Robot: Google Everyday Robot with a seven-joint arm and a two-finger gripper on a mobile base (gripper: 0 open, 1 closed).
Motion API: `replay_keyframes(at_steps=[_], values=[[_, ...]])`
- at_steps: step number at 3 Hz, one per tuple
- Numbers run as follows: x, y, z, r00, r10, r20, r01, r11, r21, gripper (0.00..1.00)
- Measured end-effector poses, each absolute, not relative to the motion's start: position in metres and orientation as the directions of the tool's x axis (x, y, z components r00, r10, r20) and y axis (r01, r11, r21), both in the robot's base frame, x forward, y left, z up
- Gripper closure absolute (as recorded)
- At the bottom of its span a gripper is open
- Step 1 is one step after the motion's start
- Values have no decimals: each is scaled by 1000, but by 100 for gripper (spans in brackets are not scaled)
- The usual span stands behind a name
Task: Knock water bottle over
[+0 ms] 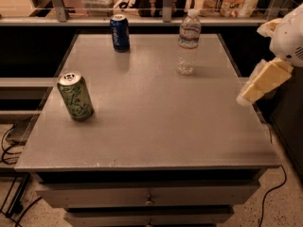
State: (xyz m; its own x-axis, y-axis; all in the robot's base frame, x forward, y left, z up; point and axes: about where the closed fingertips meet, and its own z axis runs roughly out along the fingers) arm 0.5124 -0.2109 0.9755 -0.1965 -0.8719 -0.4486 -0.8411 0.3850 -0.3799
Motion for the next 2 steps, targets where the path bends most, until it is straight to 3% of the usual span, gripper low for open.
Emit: replay_keyframes(at_steps=[1,2], values=[[555,-212,971,-208,-835,-510,-794,449,-411,0],[555,-212,971,-207,-835,-510,-794,448,-411,0]])
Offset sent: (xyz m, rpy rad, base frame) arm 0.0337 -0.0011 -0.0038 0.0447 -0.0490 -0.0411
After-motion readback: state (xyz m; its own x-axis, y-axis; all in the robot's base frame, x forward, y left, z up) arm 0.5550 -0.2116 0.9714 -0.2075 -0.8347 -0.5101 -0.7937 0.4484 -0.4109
